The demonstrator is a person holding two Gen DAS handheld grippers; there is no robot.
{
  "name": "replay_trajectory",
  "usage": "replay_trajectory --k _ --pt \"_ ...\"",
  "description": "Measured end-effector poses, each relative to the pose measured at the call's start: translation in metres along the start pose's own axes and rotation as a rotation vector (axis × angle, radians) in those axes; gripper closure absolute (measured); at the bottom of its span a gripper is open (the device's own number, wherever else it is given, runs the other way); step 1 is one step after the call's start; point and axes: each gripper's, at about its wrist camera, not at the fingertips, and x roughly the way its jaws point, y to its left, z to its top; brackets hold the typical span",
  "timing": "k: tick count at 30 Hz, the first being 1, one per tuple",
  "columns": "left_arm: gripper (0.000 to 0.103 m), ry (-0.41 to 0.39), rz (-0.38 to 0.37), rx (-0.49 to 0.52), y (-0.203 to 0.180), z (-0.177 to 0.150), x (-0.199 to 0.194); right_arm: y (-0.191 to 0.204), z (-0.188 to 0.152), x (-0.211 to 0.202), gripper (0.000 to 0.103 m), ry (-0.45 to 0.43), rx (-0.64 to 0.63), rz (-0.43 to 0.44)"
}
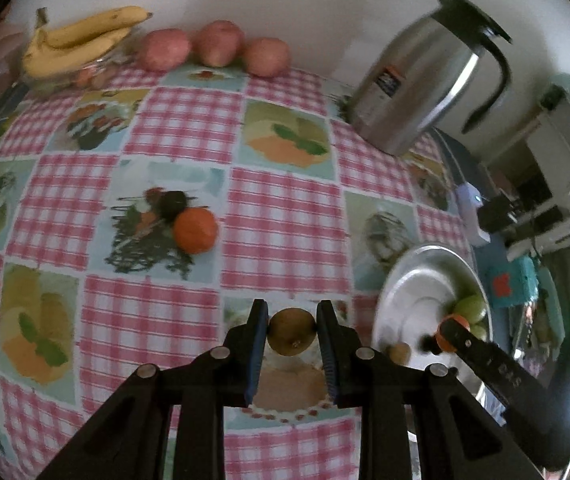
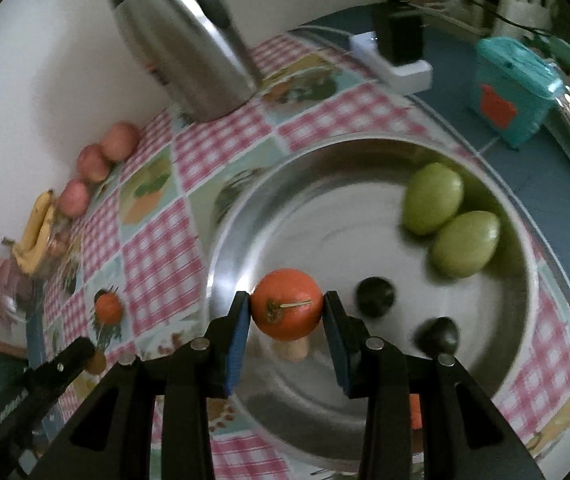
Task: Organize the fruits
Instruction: 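Carry the kiwi in left tool while right tool carries the mandarin over the plate, then open right tool releasing the mandarin while left tool releases the kiwi into the plate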
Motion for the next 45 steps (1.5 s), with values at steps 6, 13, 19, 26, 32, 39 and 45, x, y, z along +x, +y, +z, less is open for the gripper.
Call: replay_trajectory --k 6,13,19,26,32,39,45 --pt "0.076 0.019 -0.028 0.07 -0.03 -0.009 0.005 -0.029 0.007 -0.005 0.065 -0.028 0.071 -0.018" --pt "0.076 0.032 -0.074 0.161 -0.064 -0.023 0.018 -0.041 0.01 -0.006 0.064 -0.043 0.094 -0.02" --pt "0.076 0.027 -0.063 0.239 -0.085 -0.034 0.032 -0.035 0.011 0.0 0.064 -0.05 0.068 0.007" --pt "0.076 0.013 -0.063 0.263 -0.088 -0.036 0.045 -0.028 0.01 0.009 0.064 -0.04 0.038 0.033" --pt "0.076 0.009 -0.075 0.258 -0.086 -0.035 0.051 -0.025 0.009 0.015 0.064 -0.011 0.026 0.034" --pt "0.075 0.027 -0.063 0.267 -0.087 -0.036 0.056 -0.022 0.01 0.015 0.064 -0.004 0.014 0.025" --pt "0.074 0.035 -0.067 0.278 -0.089 -0.037 0.057 -0.021 0.012 0.015 0.063 -0.002 0.011 0.039"
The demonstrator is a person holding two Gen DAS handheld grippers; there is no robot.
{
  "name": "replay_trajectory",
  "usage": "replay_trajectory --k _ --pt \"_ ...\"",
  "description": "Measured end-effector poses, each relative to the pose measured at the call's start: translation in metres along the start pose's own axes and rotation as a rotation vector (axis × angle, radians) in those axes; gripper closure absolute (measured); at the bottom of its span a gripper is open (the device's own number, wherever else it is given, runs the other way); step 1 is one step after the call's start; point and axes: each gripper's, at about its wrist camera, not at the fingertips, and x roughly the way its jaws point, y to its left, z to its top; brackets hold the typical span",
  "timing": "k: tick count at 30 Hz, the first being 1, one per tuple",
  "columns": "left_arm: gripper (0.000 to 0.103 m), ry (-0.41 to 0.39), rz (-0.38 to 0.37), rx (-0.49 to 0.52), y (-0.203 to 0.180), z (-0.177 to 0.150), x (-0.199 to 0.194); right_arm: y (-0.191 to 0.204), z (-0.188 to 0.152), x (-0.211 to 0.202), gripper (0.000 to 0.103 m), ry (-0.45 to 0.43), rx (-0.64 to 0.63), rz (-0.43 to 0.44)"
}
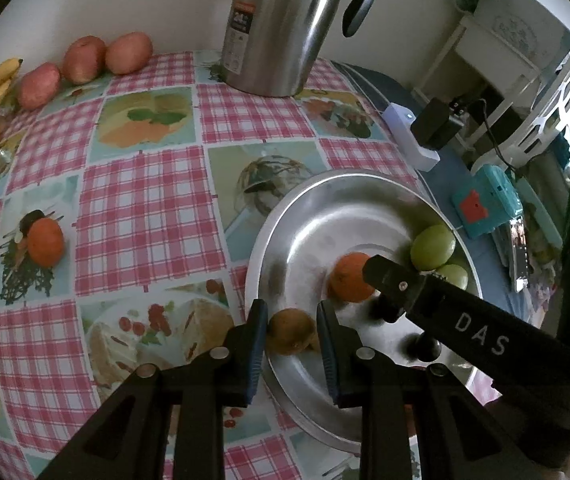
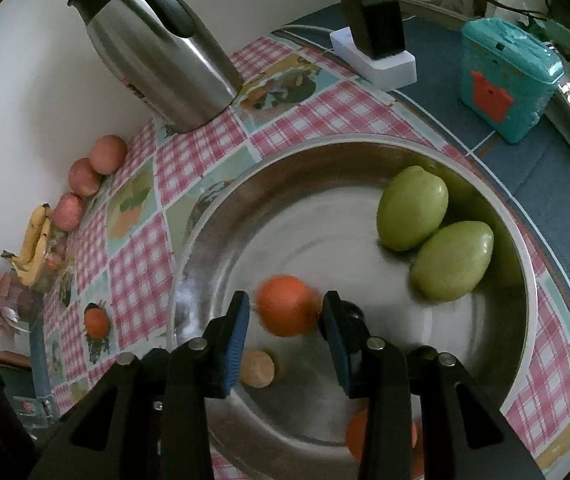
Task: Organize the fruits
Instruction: 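Open right tool releasing the mandarin while left tool releases the kiwi into the plate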
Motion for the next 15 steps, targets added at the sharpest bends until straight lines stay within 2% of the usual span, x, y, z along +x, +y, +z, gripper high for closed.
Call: replay_trajectory --k 11,15 --pt "0.074 -0.004 -0.001 -0.024 0.006 0.003 -0.007 0.0 0.0 -0.007 0.063 -0.015 -0.01 -0.005" --pt "0.069 -0.004 0.022 -0.069 0.018 0.006 -0.01 0.002 0.0 -0.007 0.063 -0.012 -0.019 -0.007"
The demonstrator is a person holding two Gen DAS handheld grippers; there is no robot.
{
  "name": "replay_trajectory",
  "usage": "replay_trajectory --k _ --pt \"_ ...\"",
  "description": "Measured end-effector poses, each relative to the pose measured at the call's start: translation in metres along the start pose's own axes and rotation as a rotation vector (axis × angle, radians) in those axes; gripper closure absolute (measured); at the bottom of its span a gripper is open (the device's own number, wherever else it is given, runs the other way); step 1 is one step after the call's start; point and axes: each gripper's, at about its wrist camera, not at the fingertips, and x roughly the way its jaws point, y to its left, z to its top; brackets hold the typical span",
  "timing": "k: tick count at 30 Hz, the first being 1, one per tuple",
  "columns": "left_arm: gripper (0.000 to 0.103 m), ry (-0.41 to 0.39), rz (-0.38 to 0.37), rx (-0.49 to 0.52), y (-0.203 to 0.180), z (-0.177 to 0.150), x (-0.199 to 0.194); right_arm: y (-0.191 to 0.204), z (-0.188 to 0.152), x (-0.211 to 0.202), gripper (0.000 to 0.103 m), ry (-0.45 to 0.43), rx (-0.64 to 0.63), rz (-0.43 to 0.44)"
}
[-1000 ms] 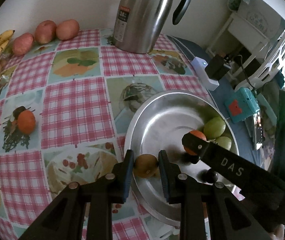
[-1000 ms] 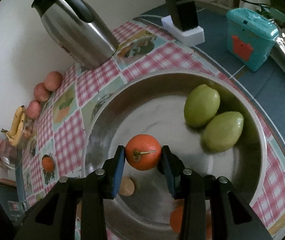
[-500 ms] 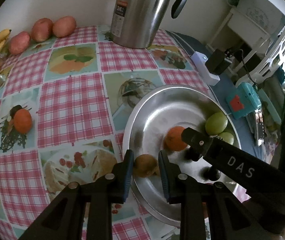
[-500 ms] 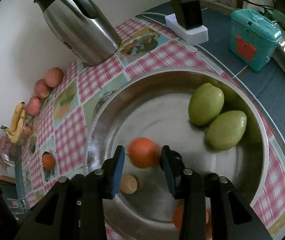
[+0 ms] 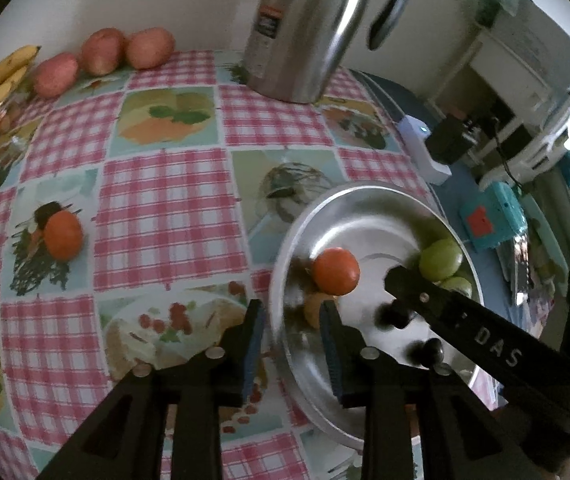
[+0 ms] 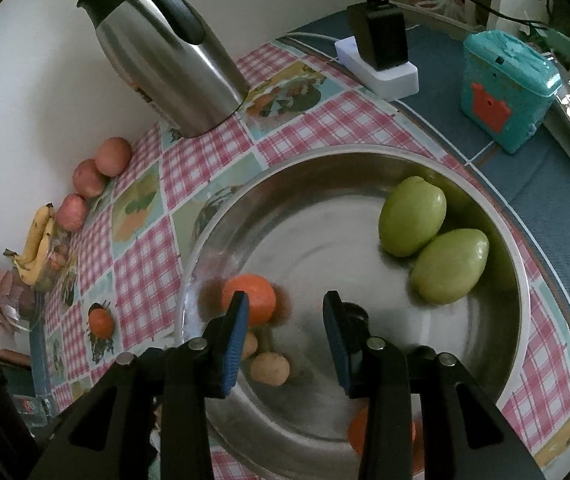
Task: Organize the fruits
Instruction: 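Open right tool releasing the mandarin while left tool releases the kiwi into the plate, then move both open tools back toward the remaining fruit on the tablecloth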
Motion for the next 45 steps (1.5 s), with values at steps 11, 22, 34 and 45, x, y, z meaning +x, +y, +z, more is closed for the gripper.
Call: replay_trajectory --k 11,22,34,45 --pt "0.04 -0.008 0.066 -0.156 0.043 0.008 -0.016 0.013 -0.006 0.003 0.064 0.046 -0.058 -0.024" --pt "0.026 -0.039 0.243 -0.258 0.082 0.01 -0.043 0.043 -0.017 -0.004 0.064 0.056 -0.154 -0.012" --pt "0.01 -0.071 0.282 -0.292 0.098 0.009 -0.06 0.059 -0.023 -0.008 0.053 0.05 -0.215 -0.018" --pt "0.0 -0.07 0.341 -0.276 0.102 0.008 -0.057 0.063 -0.026 0.001 0.023 0.06 -0.267 -0.086"
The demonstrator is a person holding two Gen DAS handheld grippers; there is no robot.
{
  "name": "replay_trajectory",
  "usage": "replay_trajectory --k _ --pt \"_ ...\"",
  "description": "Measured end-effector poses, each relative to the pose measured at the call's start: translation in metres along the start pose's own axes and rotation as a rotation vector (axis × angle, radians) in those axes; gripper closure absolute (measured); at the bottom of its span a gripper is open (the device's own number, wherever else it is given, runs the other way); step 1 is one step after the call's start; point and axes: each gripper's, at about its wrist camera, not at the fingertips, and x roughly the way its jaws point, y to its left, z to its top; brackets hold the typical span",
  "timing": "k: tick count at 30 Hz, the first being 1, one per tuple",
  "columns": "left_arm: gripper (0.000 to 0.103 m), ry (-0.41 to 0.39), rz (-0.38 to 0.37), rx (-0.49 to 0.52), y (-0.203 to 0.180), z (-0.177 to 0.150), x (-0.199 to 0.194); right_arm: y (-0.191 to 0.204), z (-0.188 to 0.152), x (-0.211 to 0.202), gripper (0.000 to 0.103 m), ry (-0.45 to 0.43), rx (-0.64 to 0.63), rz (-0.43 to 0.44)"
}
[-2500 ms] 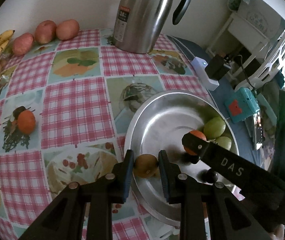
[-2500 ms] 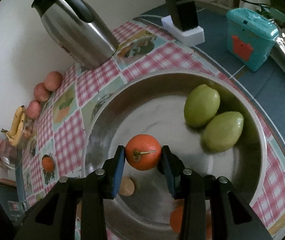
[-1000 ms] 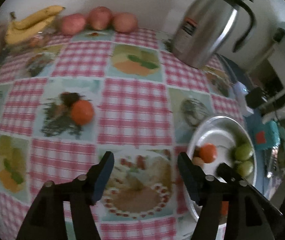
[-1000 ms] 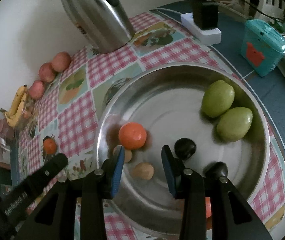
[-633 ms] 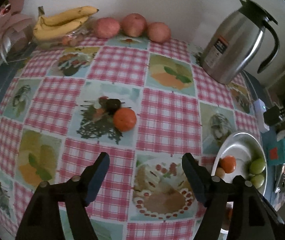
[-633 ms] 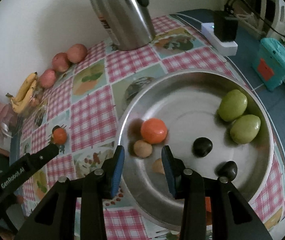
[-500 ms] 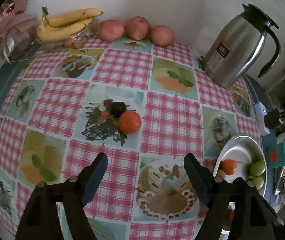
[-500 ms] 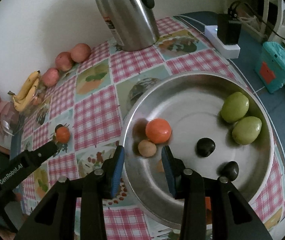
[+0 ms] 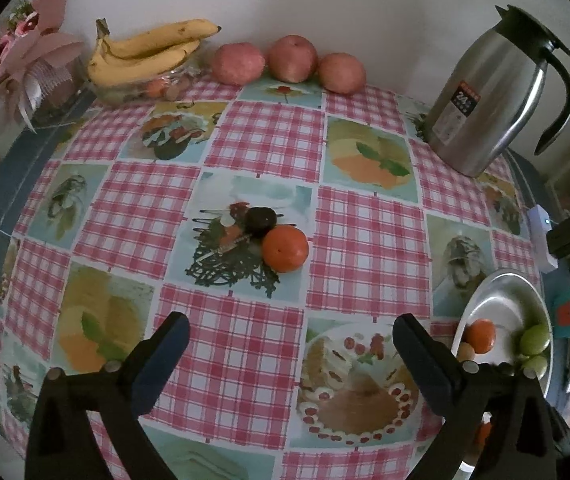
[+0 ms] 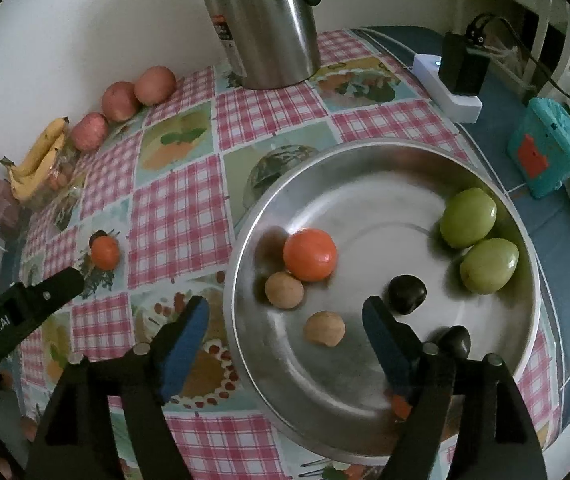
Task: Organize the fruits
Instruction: 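Move both open tools back toward the remaining fruit on the tablecloth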
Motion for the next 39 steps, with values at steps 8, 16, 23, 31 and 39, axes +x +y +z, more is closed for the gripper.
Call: replay_trajectory --k 8,16,23,31,39 --pt "0.0 -0.015 0.043 0.023 0.0 -0.001 0.001 0.001 -0.001 0.0 0.013 -0.013 -0.012 -0.013" --pt "0.0 -0.032 0.048 0.048 -0.002 -0.002 -0.001 -0.003 -0.001 0.001 0.005 -0.017 0.007 -0.018" --pt "0.0 -0.048 0.042 0.071 -0.001 -0.001 -0.002 0.002 -0.002 0.003 0.005 -0.022 -0.004 0.012" --pt "0.0 -0.066 0.078 0.093 0.018 0.005 -0.006 0.016 -0.005 0.009 0.005 0.01 -0.055 0.041" --pt "0.0 -0.061 0.126 0.057 0.052 0.012 -0.008 0.044 -0.011 0.012 0.005 0.023 -0.145 0.065"
